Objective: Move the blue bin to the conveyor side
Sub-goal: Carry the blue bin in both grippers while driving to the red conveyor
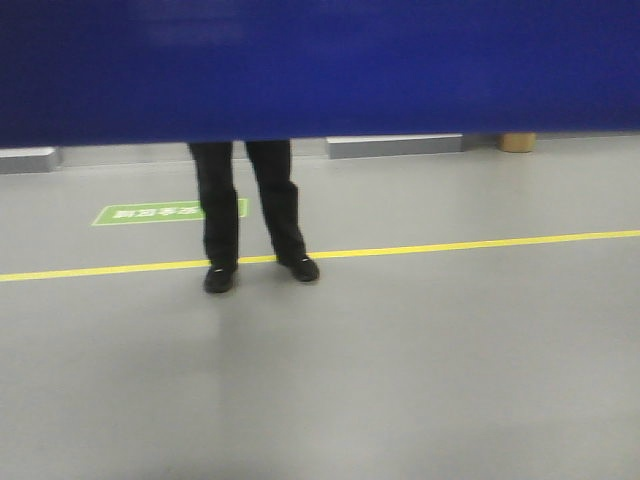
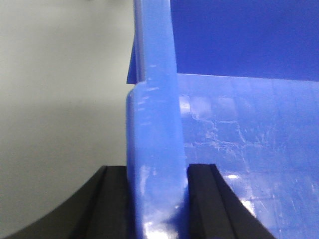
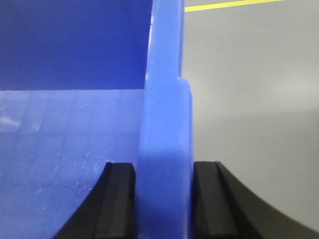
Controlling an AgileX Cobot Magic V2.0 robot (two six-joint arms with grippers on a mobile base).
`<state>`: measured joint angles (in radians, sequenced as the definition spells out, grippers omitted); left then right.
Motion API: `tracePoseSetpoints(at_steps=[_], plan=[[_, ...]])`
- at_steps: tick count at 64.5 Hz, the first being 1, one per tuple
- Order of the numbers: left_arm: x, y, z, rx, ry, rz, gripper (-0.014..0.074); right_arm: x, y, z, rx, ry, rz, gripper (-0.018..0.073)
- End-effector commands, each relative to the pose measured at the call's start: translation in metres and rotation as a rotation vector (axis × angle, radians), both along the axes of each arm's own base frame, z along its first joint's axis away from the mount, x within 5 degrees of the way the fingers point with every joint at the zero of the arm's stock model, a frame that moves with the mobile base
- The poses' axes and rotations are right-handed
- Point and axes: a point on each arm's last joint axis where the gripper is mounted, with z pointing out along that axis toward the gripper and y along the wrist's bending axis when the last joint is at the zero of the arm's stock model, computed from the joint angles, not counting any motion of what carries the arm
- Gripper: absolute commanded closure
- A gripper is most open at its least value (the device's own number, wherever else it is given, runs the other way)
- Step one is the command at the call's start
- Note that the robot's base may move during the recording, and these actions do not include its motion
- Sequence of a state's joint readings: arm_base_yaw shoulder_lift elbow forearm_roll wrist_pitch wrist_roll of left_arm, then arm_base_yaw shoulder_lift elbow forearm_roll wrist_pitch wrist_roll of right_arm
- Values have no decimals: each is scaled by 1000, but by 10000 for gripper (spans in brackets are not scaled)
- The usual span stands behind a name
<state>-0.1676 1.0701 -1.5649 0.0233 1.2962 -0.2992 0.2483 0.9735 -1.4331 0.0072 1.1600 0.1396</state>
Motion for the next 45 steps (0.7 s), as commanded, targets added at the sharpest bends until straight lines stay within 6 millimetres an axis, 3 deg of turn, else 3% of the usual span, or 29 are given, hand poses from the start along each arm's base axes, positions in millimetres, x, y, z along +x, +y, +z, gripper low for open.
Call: tracePoseSetpoints(at_steps=[1,45], plan=[[-3,3,12,20,-112,12,616,-3,-6,17,-27,-153,-28,648],[-3,4,12,26,-113,15,616,-3,-6,17,-27,-153,-28,648]])
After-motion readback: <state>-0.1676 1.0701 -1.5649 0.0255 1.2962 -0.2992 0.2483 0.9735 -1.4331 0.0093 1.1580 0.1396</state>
